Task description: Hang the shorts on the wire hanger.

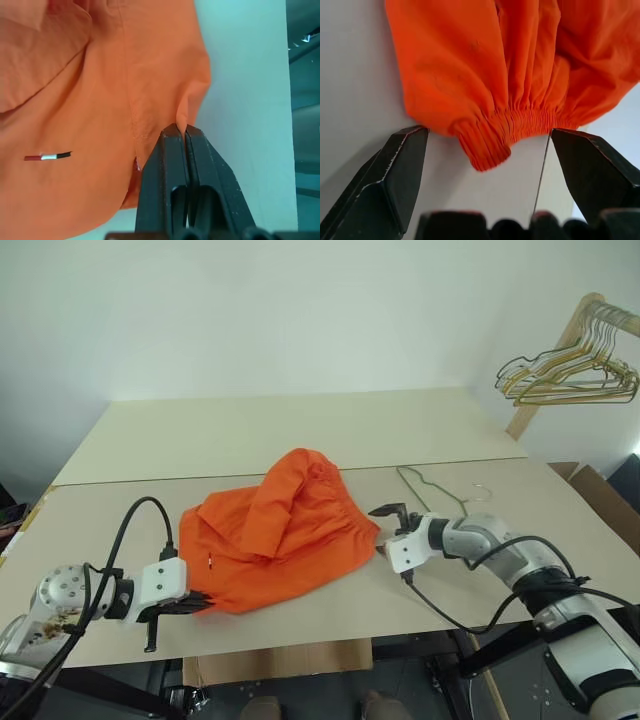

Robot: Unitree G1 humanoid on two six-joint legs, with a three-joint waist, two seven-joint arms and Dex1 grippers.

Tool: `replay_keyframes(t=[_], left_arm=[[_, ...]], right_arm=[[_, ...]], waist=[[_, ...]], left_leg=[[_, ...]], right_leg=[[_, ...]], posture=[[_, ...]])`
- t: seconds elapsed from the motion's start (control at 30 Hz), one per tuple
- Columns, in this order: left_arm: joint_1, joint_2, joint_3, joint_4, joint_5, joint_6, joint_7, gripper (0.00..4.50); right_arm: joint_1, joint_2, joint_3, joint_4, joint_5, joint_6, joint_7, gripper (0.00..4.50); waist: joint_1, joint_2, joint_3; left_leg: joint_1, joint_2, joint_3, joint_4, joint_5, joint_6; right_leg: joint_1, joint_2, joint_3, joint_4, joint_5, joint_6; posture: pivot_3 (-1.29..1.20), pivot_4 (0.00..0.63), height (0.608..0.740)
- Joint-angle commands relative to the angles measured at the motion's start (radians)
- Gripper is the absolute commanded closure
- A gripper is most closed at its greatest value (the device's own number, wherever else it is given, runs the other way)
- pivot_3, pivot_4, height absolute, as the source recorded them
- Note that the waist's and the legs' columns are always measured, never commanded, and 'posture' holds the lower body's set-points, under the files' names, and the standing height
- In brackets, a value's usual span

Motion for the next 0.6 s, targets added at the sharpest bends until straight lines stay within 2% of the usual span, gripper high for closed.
replay_keyframes(t=[0.03,0.17,0.27,0.6], left_arm=[[0.003,0.005,0.027,-0.032,-0.02,0.004,0.009,4.49],[0.007,-0.004,0.012,-0.03,-0.009,0.0,0.025,4.49],[0.011,-0.008,0.011,-0.036,-0.014,0.003,0.032,4.5],[0.012,-0.012,0.011,-0.025,-0.011,-0.001,0.044,4.5]], right_arm=[[-0.044,0.01,0.004,0.003,-0.051,-0.019,-0.06,0.0],[-0.066,0.03,0.015,0.05,-0.057,-0.032,-0.075,0.0],[-0.069,0.028,0.021,0.062,-0.038,-0.029,-0.033,0.54],[-0.059,0.027,0.016,0.072,-0.024,-0.044,-0.007,4.12]], waist=[[0.0,0.0,0.0],[-0.001,0.0,0.0],[0.0,0.0,0.0],[-0.001,0.0,0.0]], left_leg=[[0.0,0.0,0.0,0.0,0.0,0.0],[0.0,0.0,0.0,0.0,0.0,0.0],[0.0,0.0,0.0,0.0,0.0,0.0],[0.001,0.0,0.0,0.0,0.0,0.0]], right_leg=[[0.0,0.0,0.0,0.0,0.0,0.0],[0.0,0.0,0.0,0.0,0.0,0.0],[0.0,0.0,0.0,0.0,0.0,0.0],[0.0,0.0,0.0,0.0,0.0,0.0]], posture=[[0.11,0.0,0.74],[0.11,0.0,0.74],[0.11,0.0,0.74],[0.11,0.0,0.74]])
